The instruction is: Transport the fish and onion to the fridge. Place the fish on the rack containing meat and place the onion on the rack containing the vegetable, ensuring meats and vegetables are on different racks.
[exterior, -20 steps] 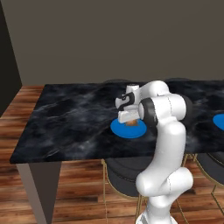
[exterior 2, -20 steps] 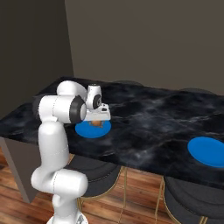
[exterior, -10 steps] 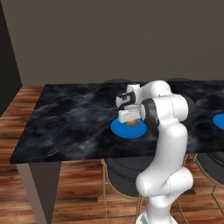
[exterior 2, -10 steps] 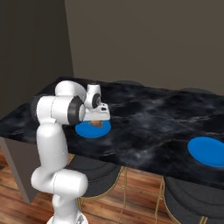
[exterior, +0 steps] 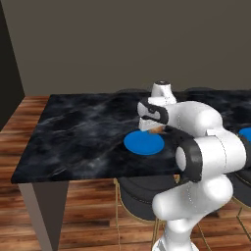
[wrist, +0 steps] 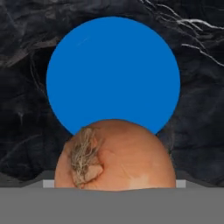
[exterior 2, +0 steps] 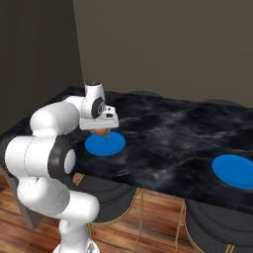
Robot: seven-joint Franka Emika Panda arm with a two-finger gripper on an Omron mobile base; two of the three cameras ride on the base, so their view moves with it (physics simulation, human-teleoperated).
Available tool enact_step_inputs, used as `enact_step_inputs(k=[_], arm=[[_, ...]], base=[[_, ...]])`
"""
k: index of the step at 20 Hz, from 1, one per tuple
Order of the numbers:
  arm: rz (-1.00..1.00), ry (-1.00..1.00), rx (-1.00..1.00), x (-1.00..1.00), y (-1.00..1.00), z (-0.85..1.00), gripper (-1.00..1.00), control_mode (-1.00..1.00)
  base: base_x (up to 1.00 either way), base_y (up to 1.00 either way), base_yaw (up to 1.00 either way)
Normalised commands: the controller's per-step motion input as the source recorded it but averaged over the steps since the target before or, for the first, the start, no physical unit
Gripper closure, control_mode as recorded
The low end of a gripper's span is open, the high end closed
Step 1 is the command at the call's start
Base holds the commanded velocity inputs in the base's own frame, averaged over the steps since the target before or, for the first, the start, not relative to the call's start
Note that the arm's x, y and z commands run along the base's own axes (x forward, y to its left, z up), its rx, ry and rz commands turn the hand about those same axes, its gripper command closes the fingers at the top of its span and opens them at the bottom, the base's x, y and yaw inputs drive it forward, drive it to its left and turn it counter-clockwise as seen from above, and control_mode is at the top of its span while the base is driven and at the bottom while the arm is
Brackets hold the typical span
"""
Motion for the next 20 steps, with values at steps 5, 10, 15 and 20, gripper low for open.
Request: enact_step_inputs(k=[5, 10, 15, 20], arm=[[0.00, -0.12, 0.00, -1.00, 0.00, 0.99, 1.00, -1.00], [0.00, -0.04, 0.00, -1.00, 0.00, 0.99, 1.00, -1.00], [0.00, -0.09, 0.00, -1.00, -0.02, 0.80, 1.00, -1.00], [0.00, -0.19, 0.00, -1.00, -0.03, 0.52, 1.00, -1.00]], base=[[0.00, 0.00, 0.00], [0.00, 0.00, 0.00], [0.00, 0.00, 0.00], [0.00, 0.00, 0.00]])
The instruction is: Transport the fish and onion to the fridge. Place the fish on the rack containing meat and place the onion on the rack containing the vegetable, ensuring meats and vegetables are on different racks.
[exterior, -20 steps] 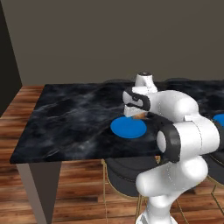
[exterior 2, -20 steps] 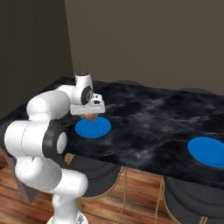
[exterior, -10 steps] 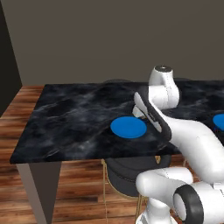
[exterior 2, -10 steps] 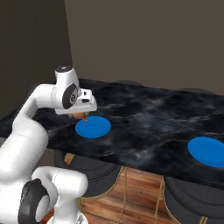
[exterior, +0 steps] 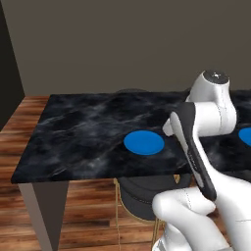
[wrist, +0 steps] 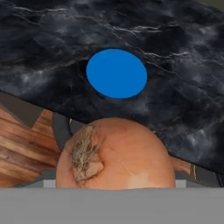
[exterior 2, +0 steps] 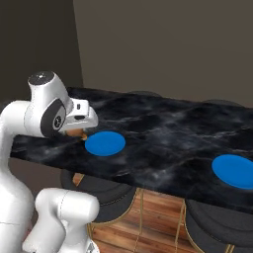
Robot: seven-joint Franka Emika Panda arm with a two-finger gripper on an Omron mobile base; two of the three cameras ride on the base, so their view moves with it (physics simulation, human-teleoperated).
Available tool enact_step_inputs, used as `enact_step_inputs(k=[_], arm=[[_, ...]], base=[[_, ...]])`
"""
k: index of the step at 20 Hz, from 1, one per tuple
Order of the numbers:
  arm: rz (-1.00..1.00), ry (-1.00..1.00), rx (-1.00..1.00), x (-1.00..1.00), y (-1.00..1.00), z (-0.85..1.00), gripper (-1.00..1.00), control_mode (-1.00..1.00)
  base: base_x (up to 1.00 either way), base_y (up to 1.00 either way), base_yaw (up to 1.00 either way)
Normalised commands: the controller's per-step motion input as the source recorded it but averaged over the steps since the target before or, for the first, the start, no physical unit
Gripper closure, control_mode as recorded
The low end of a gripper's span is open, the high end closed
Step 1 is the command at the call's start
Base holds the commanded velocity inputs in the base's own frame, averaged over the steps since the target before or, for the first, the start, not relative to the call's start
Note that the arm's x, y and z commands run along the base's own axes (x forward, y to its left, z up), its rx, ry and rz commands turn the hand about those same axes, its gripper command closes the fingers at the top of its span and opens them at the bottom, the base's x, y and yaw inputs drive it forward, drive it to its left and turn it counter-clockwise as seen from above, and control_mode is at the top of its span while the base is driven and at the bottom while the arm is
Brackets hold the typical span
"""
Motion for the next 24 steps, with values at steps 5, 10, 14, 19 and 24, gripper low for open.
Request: enact_step_inputs(k=[5, 10, 14, 19, 24], arm=[[0.00, -0.22, 0.04, -1.00, -0.01, 0.44, 1.00, -1.00], [0.00, -0.23, 0.07, -1.00, 0.00, 0.53, 1.00, -1.00], [0.00, -0.09, 0.03, -0.49, 0.00, 0.32, 1.00, 1.00], [0.00, 0.00, 0.00, 0.00, 0.00, 0.00, 1.00, 1.00], [0.00, 0.00, 0.00, 0.00, 0.00, 0.00, 1.00, 1.00]], base=[[0.00, 0.00, 0.00], [0.00, 0.00, 0.00], [-0.46, 0.00, 0.00], [-0.99, 0.23, 0.00], [-1.00, 0.95, 0.00]])
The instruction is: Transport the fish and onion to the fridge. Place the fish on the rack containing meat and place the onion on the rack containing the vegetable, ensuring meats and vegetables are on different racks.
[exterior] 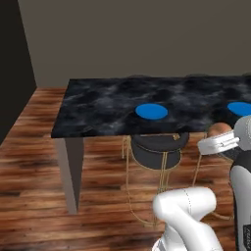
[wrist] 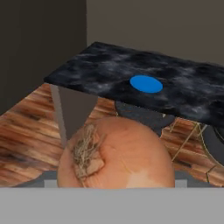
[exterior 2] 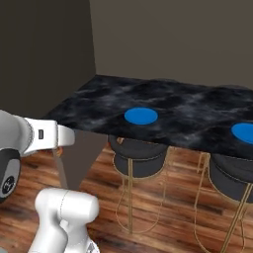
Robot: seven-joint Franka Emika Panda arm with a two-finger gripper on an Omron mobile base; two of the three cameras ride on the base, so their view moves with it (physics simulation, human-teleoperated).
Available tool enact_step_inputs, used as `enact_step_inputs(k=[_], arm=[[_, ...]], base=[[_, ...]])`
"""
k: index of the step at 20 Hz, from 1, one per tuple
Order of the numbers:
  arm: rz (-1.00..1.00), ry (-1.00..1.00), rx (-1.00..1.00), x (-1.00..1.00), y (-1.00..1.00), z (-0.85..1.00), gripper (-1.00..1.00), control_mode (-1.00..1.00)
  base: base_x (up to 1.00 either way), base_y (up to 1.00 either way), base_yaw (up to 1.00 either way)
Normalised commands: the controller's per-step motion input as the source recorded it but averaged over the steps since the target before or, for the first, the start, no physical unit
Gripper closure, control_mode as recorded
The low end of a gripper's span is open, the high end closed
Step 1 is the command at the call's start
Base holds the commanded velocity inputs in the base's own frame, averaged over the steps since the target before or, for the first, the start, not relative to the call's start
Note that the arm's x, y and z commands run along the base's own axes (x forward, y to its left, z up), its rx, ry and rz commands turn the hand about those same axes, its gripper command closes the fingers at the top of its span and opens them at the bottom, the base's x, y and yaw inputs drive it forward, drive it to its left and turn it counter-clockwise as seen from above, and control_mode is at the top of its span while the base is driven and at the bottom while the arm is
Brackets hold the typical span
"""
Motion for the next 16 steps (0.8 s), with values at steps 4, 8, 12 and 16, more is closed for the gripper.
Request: enact_step_inputs(k=[4, 8, 12, 16], arm=[[0.00, 0.00, 0.00, 0.00, 0.00, 0.00, 1.00, 1.00], [0.00, 0.00, 0.00, 0.00, 0.00, 0.00, 1.00, 1.00], [0.00, 0.00, 0.00, 0.00, 0.00, 0.00, 1.00, 1.00], [0.00, 0.00, 0.00, 0.00, 0.00, 0.00, 1.00, 1.00]], base=[[-0.58, 1.00, 0.00], [0.01, 1.00, 0.00], [0.29, 1.00, -0.02], [0.54, 1.00, -0.05]])
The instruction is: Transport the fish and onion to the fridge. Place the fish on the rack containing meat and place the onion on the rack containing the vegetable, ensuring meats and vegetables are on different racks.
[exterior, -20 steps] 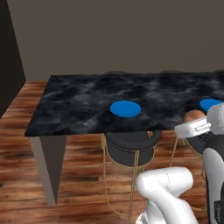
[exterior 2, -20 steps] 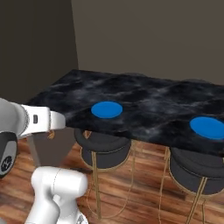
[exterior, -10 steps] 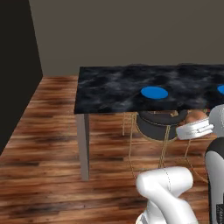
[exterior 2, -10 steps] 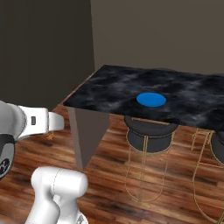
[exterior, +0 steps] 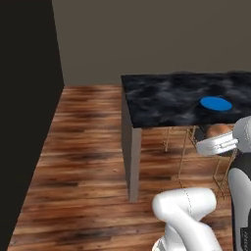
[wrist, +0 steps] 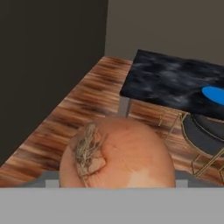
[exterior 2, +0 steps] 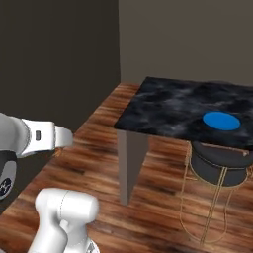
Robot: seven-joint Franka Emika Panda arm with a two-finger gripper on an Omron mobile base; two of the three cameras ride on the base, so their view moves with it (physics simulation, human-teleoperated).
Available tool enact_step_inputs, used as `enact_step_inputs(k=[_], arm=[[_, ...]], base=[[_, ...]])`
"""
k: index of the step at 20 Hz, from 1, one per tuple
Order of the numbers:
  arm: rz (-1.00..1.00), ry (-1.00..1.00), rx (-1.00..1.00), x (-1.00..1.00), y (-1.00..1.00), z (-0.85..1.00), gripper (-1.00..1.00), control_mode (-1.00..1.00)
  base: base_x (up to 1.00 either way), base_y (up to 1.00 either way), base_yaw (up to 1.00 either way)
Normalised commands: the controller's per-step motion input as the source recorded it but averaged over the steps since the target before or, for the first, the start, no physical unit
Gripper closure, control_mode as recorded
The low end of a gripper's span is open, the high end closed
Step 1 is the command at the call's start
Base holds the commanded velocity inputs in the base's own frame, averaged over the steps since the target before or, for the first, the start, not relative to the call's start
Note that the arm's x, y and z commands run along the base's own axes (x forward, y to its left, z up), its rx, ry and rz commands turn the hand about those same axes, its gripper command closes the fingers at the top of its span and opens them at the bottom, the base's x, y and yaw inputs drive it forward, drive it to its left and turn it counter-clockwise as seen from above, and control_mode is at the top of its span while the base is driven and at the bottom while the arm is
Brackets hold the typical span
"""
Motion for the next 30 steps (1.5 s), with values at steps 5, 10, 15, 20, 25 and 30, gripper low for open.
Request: enact_step_inputs(k=[5, 10, 15, 20, 25, 30], arm=[[0.00, 0.00, 0.00, 0.00, 0.00, 0.00, 1.00, 1.00], [0.00, 0.00, 0.00, 0.00, 0.00, 0.00, 1.00, 1.00], [0.00, 0.00, 0.00, 0.00, 0.00, 0.00, 1.00, 1.00], [0.00, 0.00, 0.00, 0.00, 0.00, 0.00, 1.00, 1.00], [0.00, 0.00, 0.00, 0.00, 0.00, 0.00, 1.00, 1.00], [0.00, 0.00, 0.00, 0.00, 0.00, 0.00, 1.00, 1.00]], base=[[0.81, 1.00, -0.10], [1.00, 1.00, -0.22], [1.00, 1.00, -0.27], [1.00, 0.98, -0.22], [1.00, 0.94, -0.36], [1.00, 0.89, -0.45]])
